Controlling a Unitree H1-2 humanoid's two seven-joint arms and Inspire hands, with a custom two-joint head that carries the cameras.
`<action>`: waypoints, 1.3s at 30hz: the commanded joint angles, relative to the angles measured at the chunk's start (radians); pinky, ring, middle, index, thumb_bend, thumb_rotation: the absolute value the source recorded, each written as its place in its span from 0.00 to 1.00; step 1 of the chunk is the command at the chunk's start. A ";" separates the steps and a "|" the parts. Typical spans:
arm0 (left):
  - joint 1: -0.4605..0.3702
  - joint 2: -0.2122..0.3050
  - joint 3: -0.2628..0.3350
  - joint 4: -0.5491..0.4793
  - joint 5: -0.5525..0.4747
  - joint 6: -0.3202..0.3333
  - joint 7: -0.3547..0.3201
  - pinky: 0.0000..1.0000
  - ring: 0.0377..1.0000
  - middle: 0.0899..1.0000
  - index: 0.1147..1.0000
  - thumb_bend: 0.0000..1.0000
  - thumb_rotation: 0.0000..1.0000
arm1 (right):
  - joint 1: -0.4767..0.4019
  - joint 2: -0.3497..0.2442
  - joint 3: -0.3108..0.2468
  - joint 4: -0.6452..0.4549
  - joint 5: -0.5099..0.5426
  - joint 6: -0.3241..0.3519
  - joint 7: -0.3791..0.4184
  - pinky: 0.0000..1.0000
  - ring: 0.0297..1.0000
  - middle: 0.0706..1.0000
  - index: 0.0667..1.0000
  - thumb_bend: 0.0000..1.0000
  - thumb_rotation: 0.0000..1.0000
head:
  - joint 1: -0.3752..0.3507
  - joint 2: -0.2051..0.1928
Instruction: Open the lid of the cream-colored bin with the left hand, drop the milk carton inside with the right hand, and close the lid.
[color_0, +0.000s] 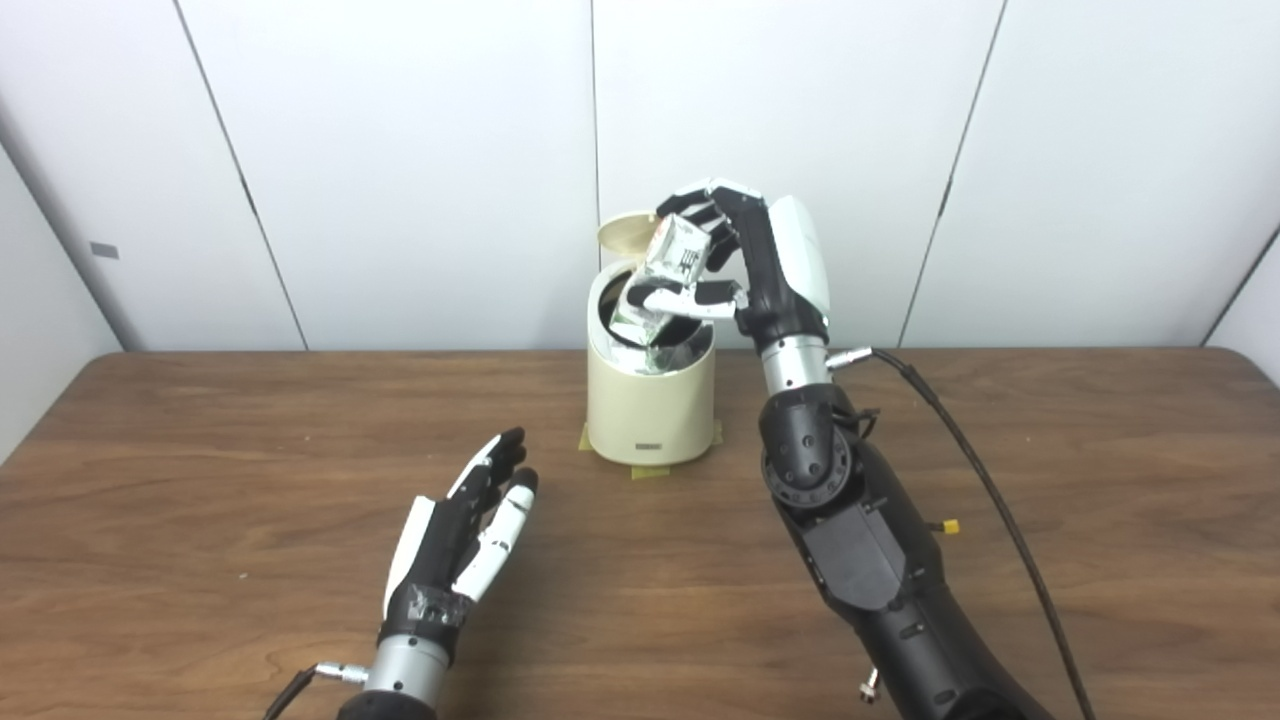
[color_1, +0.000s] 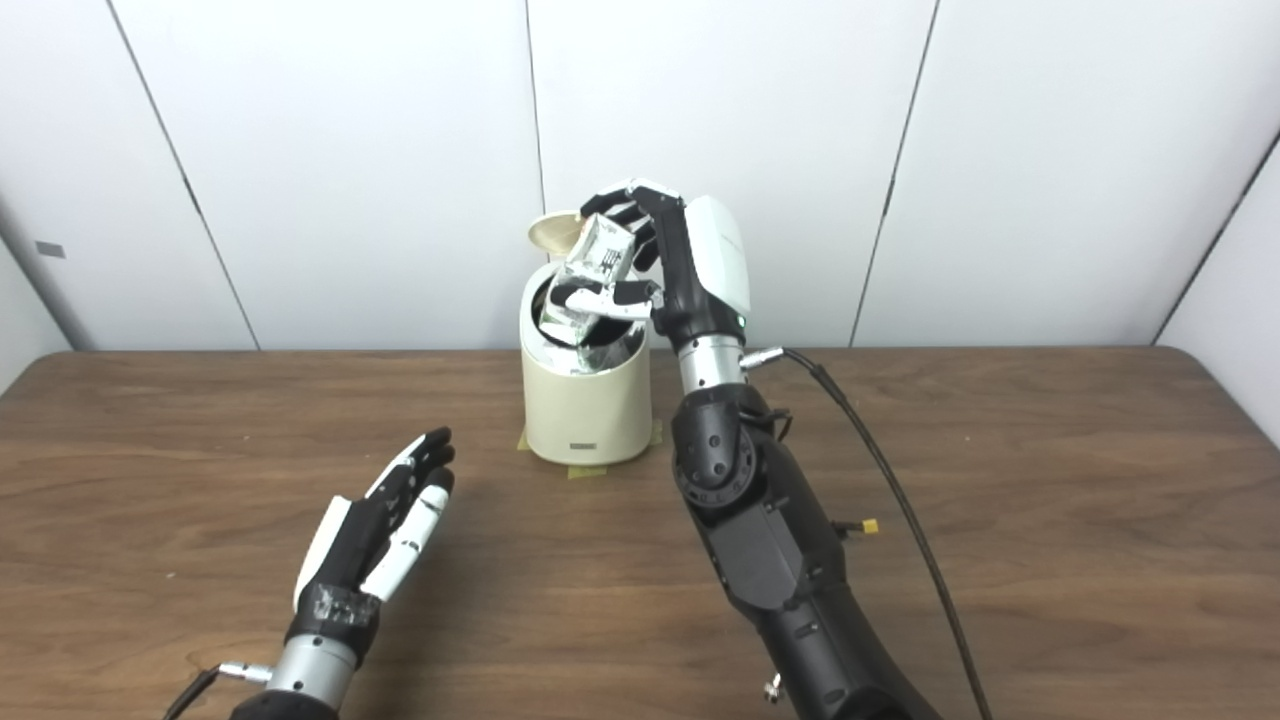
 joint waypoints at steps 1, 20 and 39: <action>-0.021 -0.002 -0.006 -0.036 0.010 -0.016 0.003 0.95 0.95 0.92 0.92 0.40 0.74 | -0.076 -0.005 0.005 -0.017 -0.017 -0.068 -0.046 0.33 0.38 0.47 0.47 0.50 0.00 | 0.000 0.001; 0.001 -0.004 0.009 -0.056 -0.023 -0.063 0.004 0.97 0.94 0.89 0.91 0.41 0.72 | -0.058 -0.066 0.072 0.060 -0.149 -0.188 -0.166 0.31 0.40 0.48 0.49 0.50 0.00 | -0.013 0.032; -0.008 -0.021 0.032 -0.022 -0.027 -0.122 0.025 0.95 0.92 0.87 0.88 0.41 0.66 | -0.015 -0.124 0.097 -0.037 -0.211 -0.066 -0.072 0.76 0.80 0.82 0.56 1.00 0.37 | -0.033 0.031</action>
